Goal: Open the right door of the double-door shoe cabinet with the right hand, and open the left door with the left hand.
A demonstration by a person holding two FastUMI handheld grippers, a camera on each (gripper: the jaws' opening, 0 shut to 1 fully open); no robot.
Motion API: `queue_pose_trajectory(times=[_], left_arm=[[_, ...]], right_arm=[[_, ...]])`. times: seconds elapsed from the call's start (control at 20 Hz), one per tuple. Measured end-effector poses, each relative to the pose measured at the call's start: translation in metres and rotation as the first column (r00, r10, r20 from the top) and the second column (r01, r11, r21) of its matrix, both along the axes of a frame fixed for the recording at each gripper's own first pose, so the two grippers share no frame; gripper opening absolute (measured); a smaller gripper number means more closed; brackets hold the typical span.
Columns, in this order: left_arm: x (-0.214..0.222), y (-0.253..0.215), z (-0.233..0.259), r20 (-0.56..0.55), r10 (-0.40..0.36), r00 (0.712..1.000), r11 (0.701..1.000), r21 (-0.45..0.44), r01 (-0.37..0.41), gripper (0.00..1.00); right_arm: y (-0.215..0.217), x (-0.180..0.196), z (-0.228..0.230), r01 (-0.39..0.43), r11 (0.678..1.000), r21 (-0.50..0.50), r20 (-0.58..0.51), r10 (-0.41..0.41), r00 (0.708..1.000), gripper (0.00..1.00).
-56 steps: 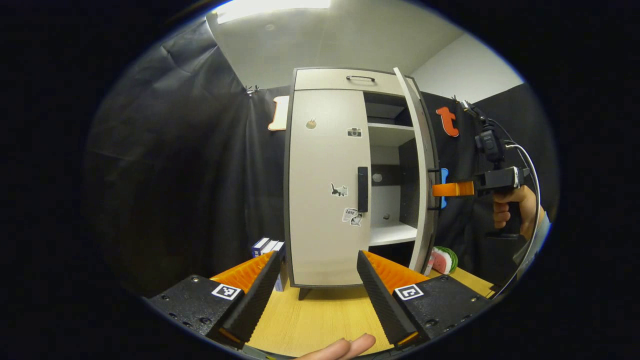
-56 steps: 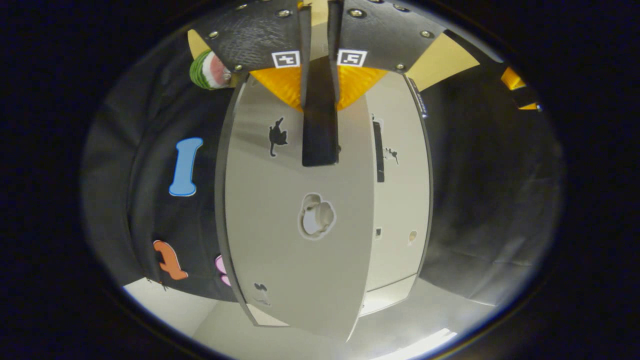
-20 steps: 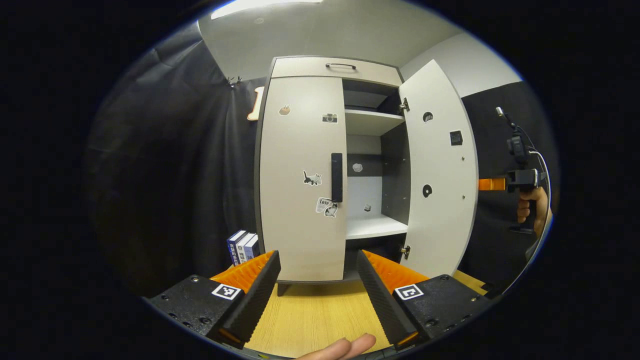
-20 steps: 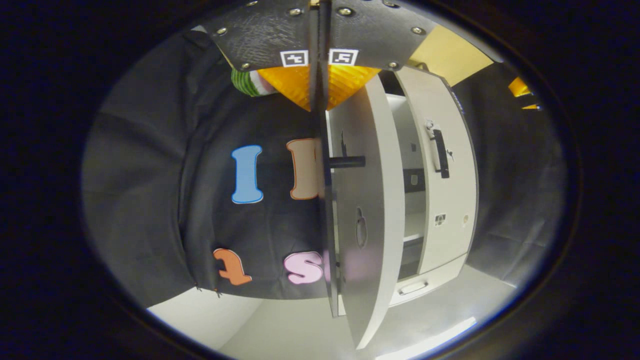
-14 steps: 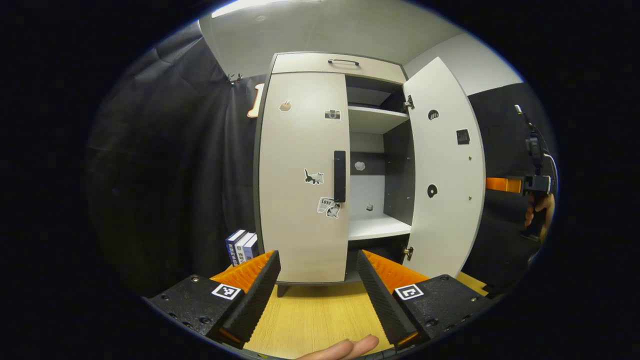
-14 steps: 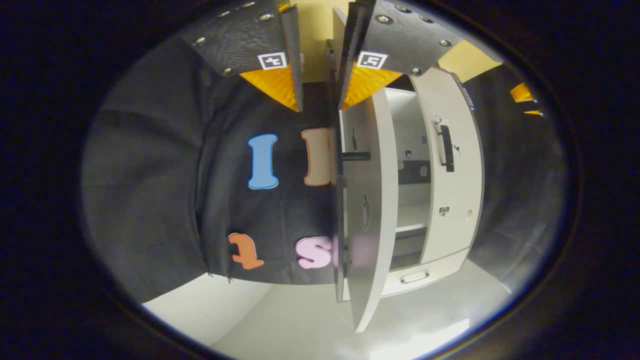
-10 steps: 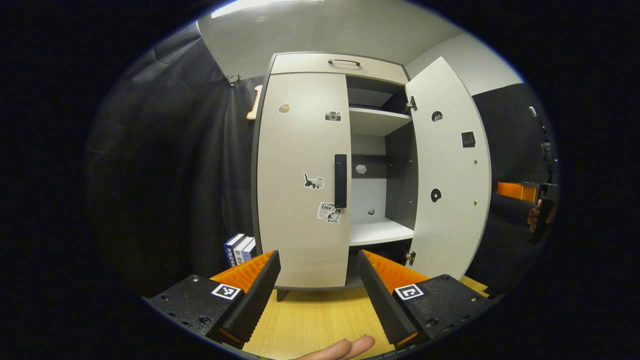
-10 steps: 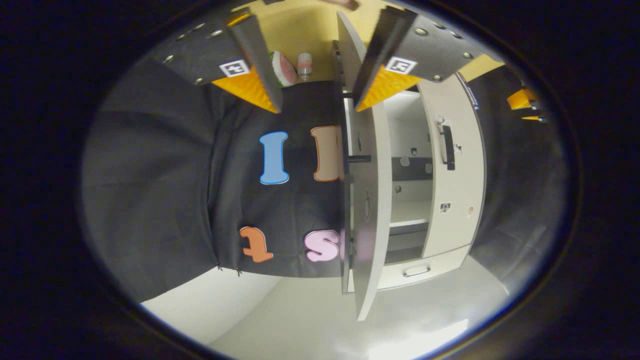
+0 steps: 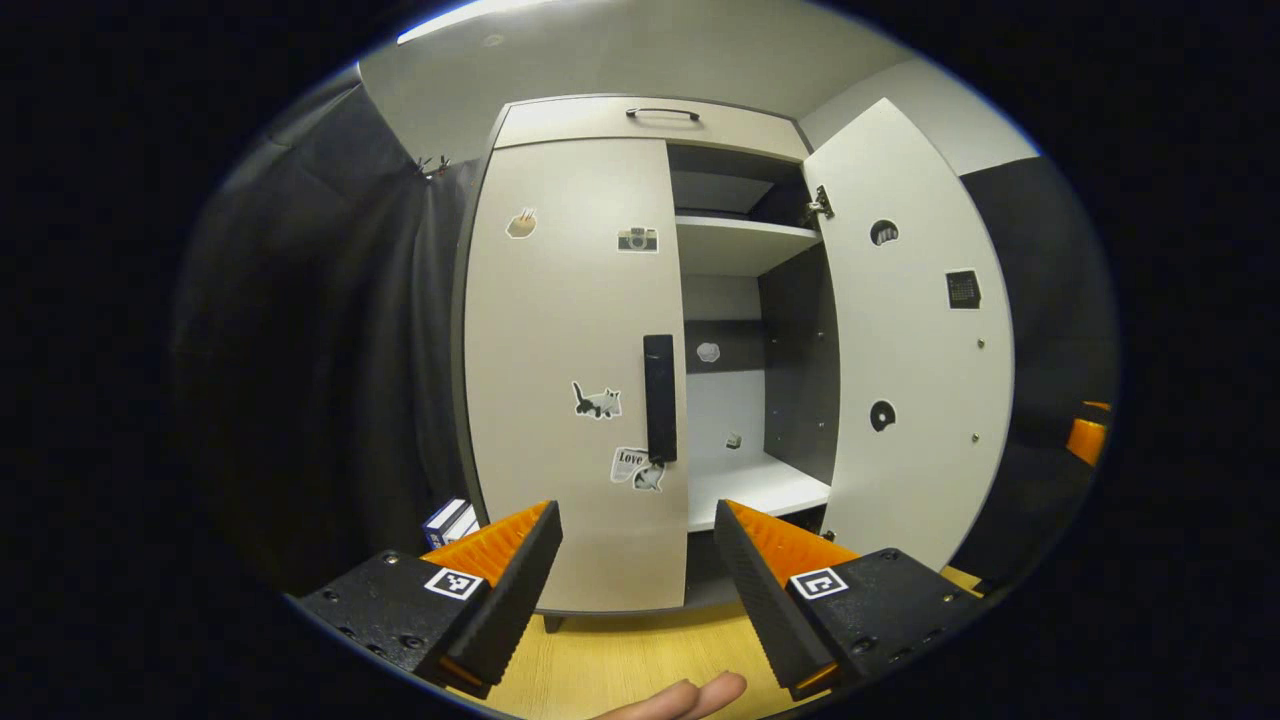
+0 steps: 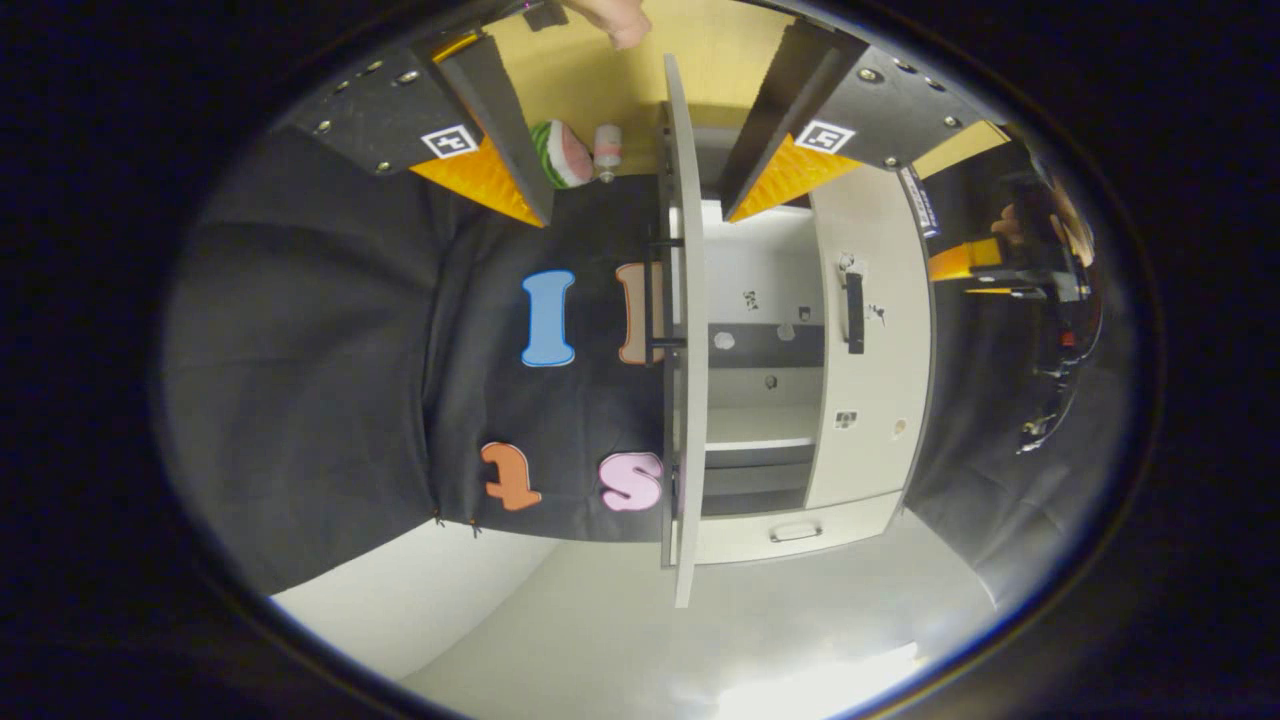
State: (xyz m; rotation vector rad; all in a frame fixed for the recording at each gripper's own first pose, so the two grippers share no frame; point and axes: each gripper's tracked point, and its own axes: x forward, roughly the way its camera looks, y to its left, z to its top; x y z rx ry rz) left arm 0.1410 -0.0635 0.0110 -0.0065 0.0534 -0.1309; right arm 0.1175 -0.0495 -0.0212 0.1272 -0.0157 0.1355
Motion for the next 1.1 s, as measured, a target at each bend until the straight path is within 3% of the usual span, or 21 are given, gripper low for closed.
queue_pose_trajectory(times=[0.3,0.6,0.75,1.0,1.1], left_arm=[[0.062,-0.001,0.022,0.029,0.016,0.999,1.000,0.005,-0.016,0.97],[0.112,-0.014,0.038,0.050,0.006,0.999,0.999,-0.031,-0.005,0.97],[0.131,-0.028,0.033,0.014,-0.019,1.000,0.998,-0.065,0.020,0.97],[0.164,-0.020,0.025,0.003,0.044,0.999,0.999,-0.027,-0.044,0.96],[0.173,-0.020,0.026,0.022,0.041,0.999,0.998,-0.045,-0.040,0.90]], right_arm=[[0.012,-0.040,-0.018,-0.071,0.996,0.057,-0.048,0.074,0.996,0.99],[0.033,-0.087,-0.024,-0.126,0.991,0.047,0.000,0.126,0.992,0.99],[0.043,-0.103,-0.025,-0.133,0.989,0.059,0.012,0.133,0.991,0.99],[0.061,-0.120,-0.034,-0.122,0.992,0.040,0.009,0.122,0.993,0.99],[0.068,-0.121,-0.039,-0.119,0.992,0.038,-0.004,0.120,0.993,0.99]])
